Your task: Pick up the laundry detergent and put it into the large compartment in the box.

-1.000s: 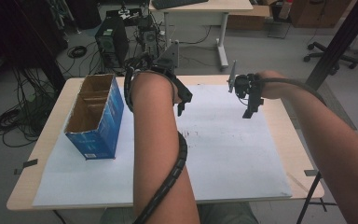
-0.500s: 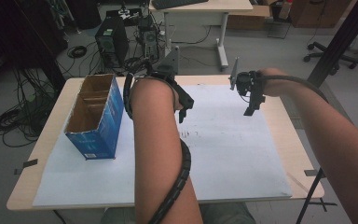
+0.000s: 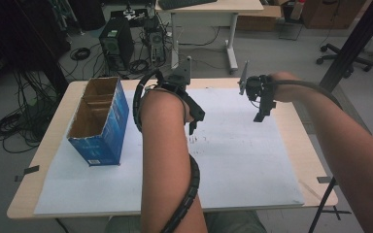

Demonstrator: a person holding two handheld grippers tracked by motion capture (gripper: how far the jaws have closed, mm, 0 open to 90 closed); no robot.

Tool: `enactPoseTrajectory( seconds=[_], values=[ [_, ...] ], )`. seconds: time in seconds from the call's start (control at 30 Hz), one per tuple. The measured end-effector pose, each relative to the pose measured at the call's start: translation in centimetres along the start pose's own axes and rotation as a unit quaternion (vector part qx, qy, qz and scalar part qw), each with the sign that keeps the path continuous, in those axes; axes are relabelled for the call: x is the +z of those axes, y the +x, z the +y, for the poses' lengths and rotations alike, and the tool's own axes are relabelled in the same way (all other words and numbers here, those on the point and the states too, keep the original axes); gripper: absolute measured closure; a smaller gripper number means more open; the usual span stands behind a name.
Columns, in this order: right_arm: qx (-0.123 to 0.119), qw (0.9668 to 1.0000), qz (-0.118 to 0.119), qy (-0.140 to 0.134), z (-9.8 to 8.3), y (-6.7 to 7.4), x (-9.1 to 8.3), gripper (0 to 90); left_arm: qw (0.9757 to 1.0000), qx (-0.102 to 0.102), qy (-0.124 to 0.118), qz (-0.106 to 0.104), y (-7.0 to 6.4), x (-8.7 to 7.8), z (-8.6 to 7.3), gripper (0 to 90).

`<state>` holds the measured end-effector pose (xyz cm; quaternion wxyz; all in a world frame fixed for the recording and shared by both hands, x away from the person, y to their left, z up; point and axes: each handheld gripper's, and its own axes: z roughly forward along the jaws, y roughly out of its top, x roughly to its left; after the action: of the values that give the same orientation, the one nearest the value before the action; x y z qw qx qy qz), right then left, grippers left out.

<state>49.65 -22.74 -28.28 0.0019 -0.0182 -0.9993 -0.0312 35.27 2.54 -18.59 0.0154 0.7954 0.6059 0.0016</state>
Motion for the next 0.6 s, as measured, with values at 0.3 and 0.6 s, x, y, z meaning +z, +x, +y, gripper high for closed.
enactPoseTrajectory(
  seconds=[0.3,0.6],
  values=[
    [-0.002,1.0,0.002,0.002,0.3,0.1,0.4,2.9,1.0,0.003,0.007,-0.003,0.2,1.3,0.0,2.3],
    [-0.001,1.0,0.004,0.001,0.4,0.1,0.8,2.9,0.9999,0.004,0.011,-0.006,0.6,2.6,0.0,2.3]
  ],
)
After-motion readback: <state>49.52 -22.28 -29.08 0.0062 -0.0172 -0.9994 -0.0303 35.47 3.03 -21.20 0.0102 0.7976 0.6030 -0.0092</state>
